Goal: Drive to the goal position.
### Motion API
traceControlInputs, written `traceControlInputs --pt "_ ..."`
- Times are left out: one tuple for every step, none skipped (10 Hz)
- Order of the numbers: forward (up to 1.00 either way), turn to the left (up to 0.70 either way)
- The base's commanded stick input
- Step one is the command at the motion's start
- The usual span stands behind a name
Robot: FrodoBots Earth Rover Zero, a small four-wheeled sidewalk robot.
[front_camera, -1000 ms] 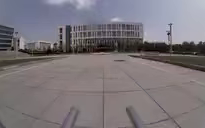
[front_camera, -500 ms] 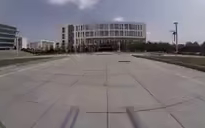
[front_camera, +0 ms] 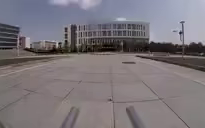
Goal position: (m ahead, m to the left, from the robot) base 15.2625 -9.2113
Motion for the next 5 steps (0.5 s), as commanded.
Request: traceControlInputs --pt "1.0 0.02" --pt "1.0 0.02" --pt "1.0 0.02" --pt "1.0 0.02" --pt "1.0 0.02"
